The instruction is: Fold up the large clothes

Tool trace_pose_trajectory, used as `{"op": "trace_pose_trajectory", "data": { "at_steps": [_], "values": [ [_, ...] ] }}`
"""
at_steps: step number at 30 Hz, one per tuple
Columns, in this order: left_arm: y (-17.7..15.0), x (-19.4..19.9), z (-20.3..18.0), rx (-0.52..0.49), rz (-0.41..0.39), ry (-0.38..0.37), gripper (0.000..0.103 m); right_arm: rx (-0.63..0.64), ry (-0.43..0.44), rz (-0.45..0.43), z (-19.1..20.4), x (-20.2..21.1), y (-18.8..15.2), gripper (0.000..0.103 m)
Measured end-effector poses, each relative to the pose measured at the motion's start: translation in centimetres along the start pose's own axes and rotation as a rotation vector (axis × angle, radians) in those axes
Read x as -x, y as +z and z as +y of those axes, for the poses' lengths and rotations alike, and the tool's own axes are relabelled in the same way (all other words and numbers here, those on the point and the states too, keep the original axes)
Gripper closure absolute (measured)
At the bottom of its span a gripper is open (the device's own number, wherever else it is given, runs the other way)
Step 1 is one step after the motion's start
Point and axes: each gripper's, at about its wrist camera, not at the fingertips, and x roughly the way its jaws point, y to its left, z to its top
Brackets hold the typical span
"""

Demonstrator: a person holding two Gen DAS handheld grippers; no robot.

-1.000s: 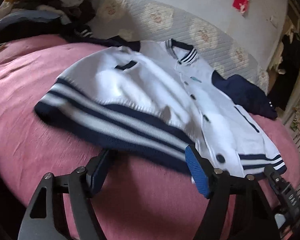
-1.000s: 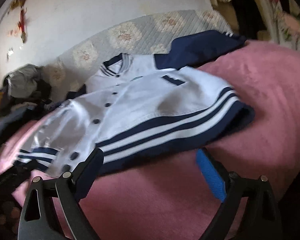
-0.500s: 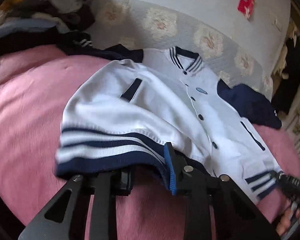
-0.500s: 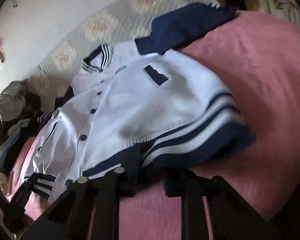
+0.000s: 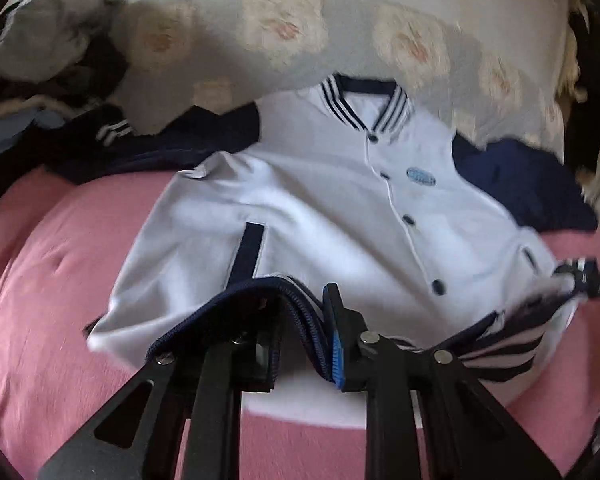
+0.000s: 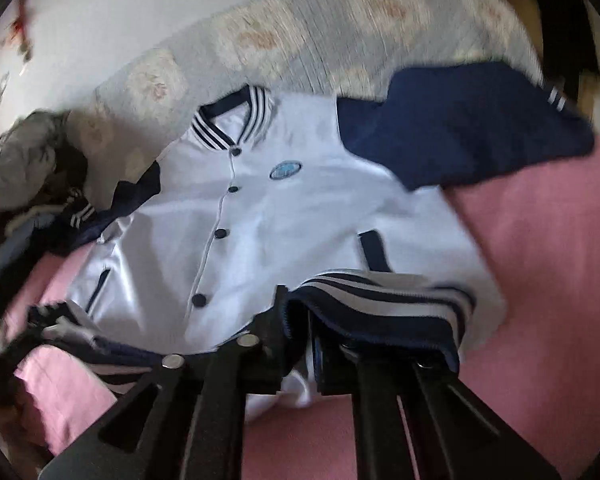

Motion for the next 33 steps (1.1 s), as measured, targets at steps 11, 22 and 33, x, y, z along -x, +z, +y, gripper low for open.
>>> {"op": "trace_pose_trajectory", "data": {
  "at_steps": [11,22,33],
  "values": [
    [-0.4,2.2,-1.1,-0.13,-0.056,-0.263,0.015,0.166,0.108,0.036,-0.7,-1.1,1.1,0.016],
    [-3.5,7.7,-5.1,-0.442,-0.019,-0.108,0.003,0.23,0.051,-0.021,-2.1,3.7,0.6,0.016],
    [0.4,4.3,2.4,-0.26,0.004,0.074,0.014,0.351,-0.127,-0.001,-5.6,-1.5,1.6,0.016]
  ]
}}
